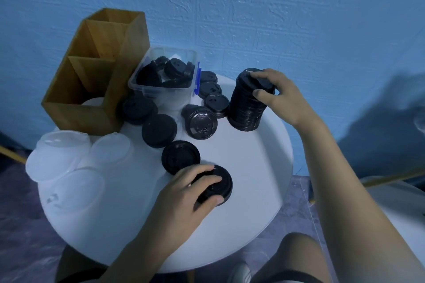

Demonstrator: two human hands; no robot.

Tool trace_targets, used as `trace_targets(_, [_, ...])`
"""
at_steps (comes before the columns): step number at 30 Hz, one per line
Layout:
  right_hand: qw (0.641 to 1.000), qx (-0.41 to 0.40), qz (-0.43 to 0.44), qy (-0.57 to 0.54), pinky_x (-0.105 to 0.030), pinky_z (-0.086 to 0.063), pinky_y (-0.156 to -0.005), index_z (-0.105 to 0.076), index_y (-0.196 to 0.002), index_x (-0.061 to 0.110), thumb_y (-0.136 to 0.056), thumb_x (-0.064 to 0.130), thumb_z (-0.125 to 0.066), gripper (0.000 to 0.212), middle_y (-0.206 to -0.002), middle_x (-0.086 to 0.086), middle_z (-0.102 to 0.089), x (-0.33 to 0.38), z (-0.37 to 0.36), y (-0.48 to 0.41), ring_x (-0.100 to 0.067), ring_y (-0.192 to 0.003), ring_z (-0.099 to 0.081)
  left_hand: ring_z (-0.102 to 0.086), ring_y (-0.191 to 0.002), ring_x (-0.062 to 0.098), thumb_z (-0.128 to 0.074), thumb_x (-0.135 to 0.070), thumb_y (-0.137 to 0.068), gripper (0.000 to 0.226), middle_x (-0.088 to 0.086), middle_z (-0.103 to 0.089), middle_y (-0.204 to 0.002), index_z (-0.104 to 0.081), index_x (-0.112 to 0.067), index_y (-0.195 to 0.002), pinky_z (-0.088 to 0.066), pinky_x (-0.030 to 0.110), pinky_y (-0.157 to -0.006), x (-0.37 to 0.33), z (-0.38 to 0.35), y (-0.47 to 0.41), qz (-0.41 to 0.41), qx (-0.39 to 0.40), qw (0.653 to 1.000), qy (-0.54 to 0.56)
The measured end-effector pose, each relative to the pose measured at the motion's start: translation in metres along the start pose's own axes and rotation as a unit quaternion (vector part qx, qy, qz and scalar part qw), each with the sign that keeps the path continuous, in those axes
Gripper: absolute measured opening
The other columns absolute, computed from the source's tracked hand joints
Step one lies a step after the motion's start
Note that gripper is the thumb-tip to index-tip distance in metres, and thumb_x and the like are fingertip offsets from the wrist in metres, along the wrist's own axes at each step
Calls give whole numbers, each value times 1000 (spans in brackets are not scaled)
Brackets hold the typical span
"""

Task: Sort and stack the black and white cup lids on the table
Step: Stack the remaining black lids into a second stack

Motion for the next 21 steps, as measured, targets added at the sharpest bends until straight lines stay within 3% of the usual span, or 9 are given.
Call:
trace_targets(4, [999,-28,-2,-17,-29,-31,-117,-68,-129,36,-94,38,-71,36,-149,10,-46,-4,-5,1,-6,-139,-43,-46,-131,-5,-55,-53,-93,39,-28,-51,-139,-70,-31,-122,-34,6,-100,0,0,2,4,1,1000,-7])
trace_targets(14, [998,-38,-3,-43,-45,-34,-120,-66,-118,55,-85,48,-72,34,-149,13,-48,-5,-5,0,-6,-143,-42,-46,-130,-6,-56,-52,-93,37,-29,-50,-139,-70,-33,-121,-34,6,-98,0,0,2,5,-5,1000,-11])
trace_targets(18, [998,-48,-6,-45,-45,-36,-119,-61,-127,52,-82,50,-74,47,-151,17,-47,-8,-2,2,-8,-139,-48,-48,-129,-3,-56,-51,-94,37,-28,-50,-139,-69,-33,-122,-38,11,-98,2,-1,3,6,-3,1000,-13])
trace_targets(21, [997,-51,-1,-65,-43,-41,-115,-59,-132,44,-86,41,-76,49,-135,29,-57,-9,0,4,-3,-130,-54,-47,-130,-3,-55,-52,-94,37,-28,-50,-140,-68,-33,-123,-38,12,-98,3,-1,3,8,-1,1000,-18])
Point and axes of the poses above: each hand's wrist, its own y-axis away from the middle knuckle, its own z-axis out of the back of the hand, x = y × z, the point moved 3 cm from there along -y, towards the middle knuckle
